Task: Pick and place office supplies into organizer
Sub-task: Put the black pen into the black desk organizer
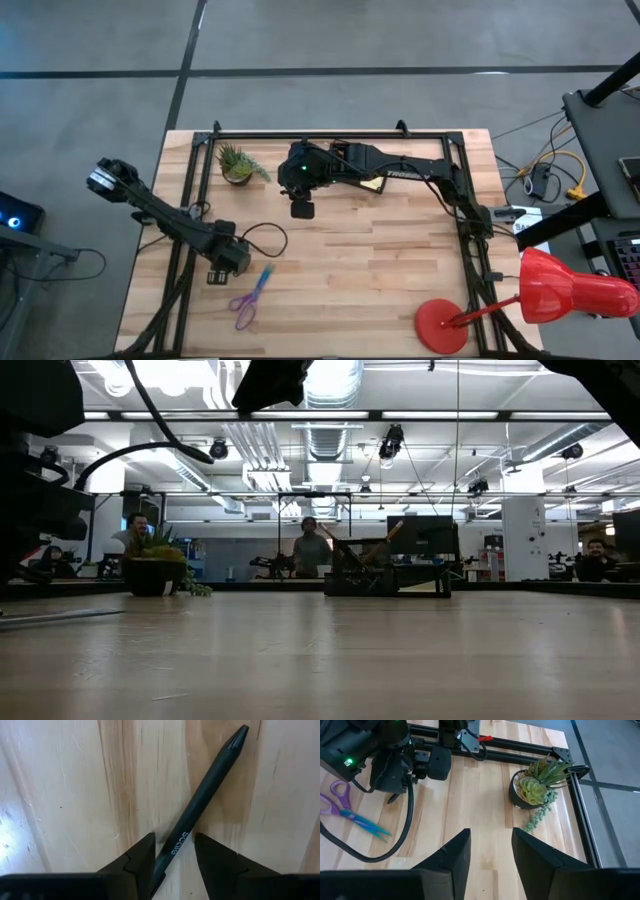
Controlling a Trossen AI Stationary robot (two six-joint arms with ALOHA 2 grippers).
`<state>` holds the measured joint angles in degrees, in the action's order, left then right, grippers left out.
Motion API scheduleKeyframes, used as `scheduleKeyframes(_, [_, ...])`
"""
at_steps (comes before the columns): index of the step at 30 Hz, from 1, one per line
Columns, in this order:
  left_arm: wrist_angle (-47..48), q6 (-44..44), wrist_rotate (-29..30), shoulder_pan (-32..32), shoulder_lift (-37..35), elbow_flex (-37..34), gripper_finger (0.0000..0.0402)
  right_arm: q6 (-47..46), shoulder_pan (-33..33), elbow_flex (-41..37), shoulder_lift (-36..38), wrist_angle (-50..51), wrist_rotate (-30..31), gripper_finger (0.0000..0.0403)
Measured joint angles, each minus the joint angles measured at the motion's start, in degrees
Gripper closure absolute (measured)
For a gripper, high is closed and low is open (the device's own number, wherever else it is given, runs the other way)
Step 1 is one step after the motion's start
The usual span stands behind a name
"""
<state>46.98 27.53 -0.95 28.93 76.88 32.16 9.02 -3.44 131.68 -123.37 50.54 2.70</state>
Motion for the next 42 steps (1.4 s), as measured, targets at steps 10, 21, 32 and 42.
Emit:
scheduleKeyframes(10, [-0.59,0.04,-0.26,0.00,2.16,-0.04,0.0373,-0.69,0.00,-0.01,0.00,-0.06,0.26,0.0274])
scheduleKeyframes(21, [-1.36,0.57,0.80,-0.06,1.54,0.05,0.0383,-2.40,0.07,-0.05,0.65,2.16,0.31,0.0281])
scheduleKeyframes(32, [-2.74,1.91,3.48,-3.27,0.80,2.50,0.0389,-4.96,0.11,-1.13,6.99,9.62,3.76,0.0298])
scheduleKeyframes(42, [-10.44,-3.32,7.71,-12.73,0.92,5.69,0.0390,-10.83,-0.09,-4.30,11.15,28.17,13.94,0.0308])
